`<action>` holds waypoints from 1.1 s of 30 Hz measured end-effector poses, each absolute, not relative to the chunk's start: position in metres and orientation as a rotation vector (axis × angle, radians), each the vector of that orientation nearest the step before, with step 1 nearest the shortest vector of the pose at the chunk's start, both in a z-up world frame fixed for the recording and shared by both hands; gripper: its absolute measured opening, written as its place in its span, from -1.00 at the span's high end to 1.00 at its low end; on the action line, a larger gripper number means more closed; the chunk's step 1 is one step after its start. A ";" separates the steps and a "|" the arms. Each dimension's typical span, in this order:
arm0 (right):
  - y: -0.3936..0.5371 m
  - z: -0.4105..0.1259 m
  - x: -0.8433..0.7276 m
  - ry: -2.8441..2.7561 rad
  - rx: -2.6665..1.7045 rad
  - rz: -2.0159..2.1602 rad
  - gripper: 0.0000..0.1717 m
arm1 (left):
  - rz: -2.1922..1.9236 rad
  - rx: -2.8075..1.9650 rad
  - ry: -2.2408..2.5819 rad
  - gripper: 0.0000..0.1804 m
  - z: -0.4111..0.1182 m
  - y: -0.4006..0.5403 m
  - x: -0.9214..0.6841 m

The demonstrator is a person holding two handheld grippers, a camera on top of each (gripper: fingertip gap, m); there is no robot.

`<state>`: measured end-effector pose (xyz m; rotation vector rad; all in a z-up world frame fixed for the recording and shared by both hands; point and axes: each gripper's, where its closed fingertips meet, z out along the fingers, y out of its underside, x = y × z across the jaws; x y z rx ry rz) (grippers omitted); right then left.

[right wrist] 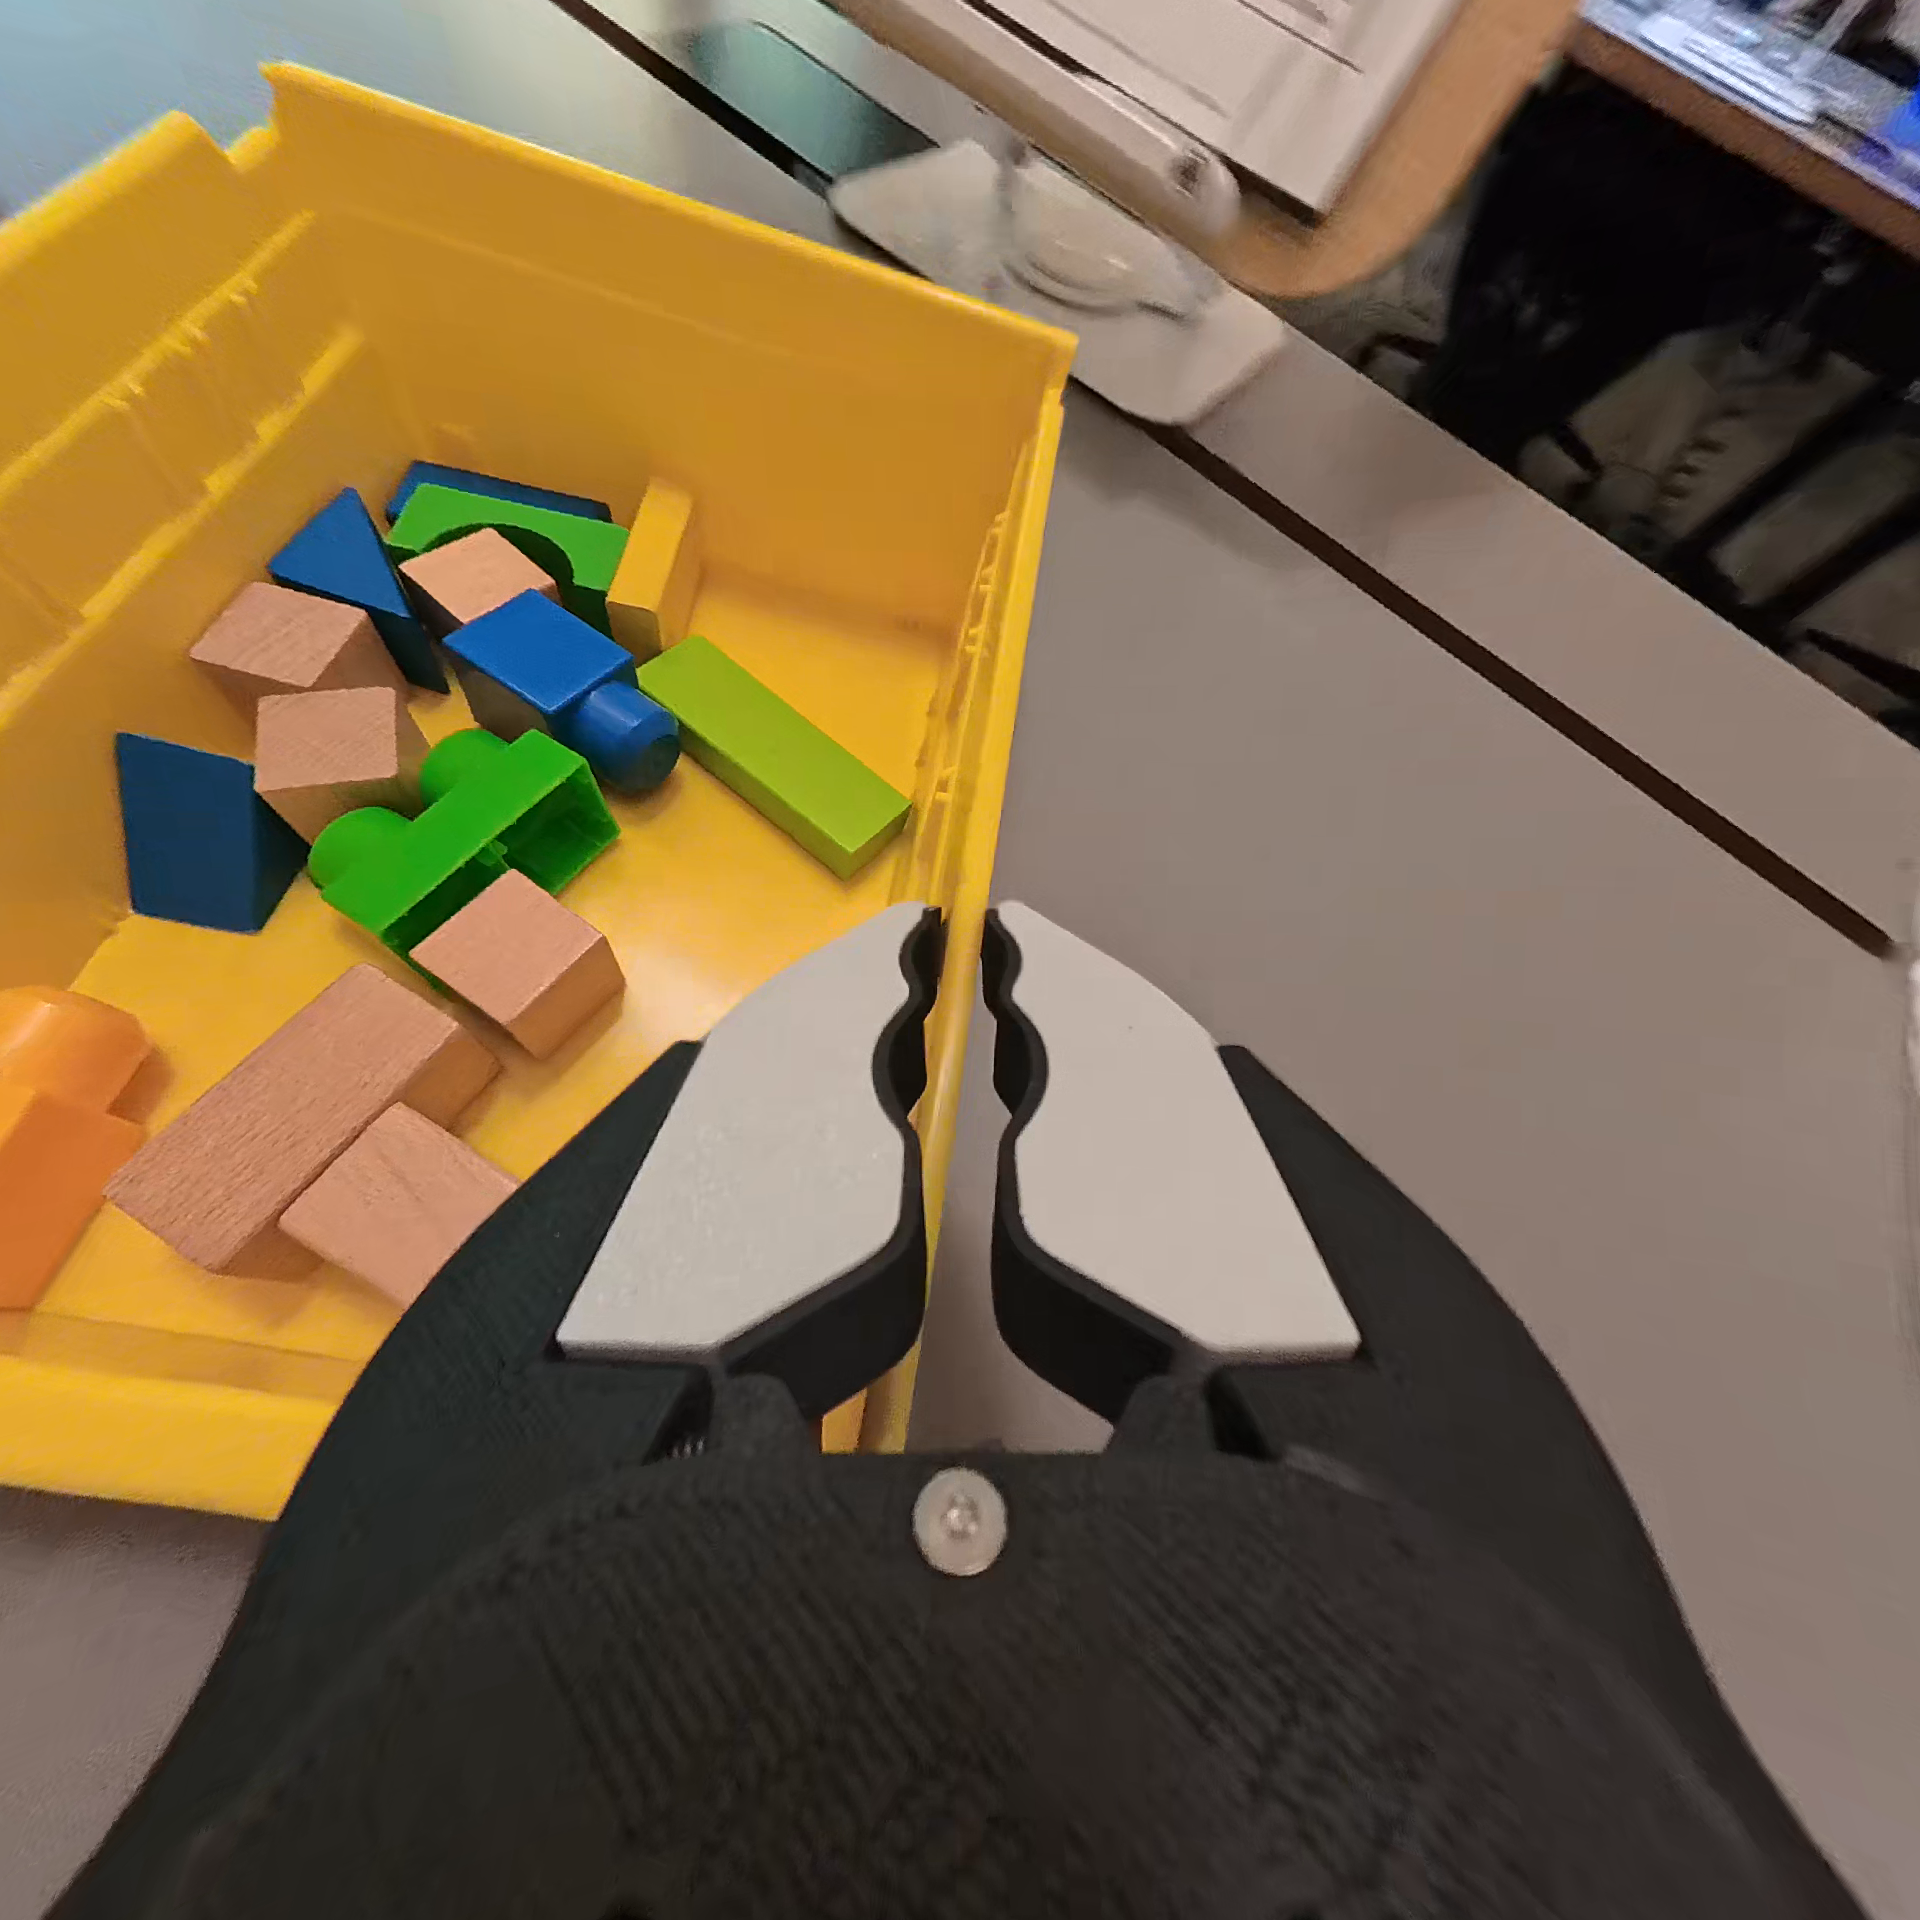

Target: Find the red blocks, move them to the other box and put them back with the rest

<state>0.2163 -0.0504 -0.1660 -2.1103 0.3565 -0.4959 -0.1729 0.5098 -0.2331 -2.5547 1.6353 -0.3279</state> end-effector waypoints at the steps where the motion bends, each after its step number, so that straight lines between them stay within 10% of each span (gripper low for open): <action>1: -0.072 -0.166 0.222 0.392 -2.108 -0.524 0.91 | -0.327 -2.548 1.647 0.95 -0.233 0.511 -0.161; 33: -0.257 -0.164 0.465 1.003 -1.919 -0.957 0.91 | -0.316 -2.507 1.690 0.94 -0.237 0.590 0.101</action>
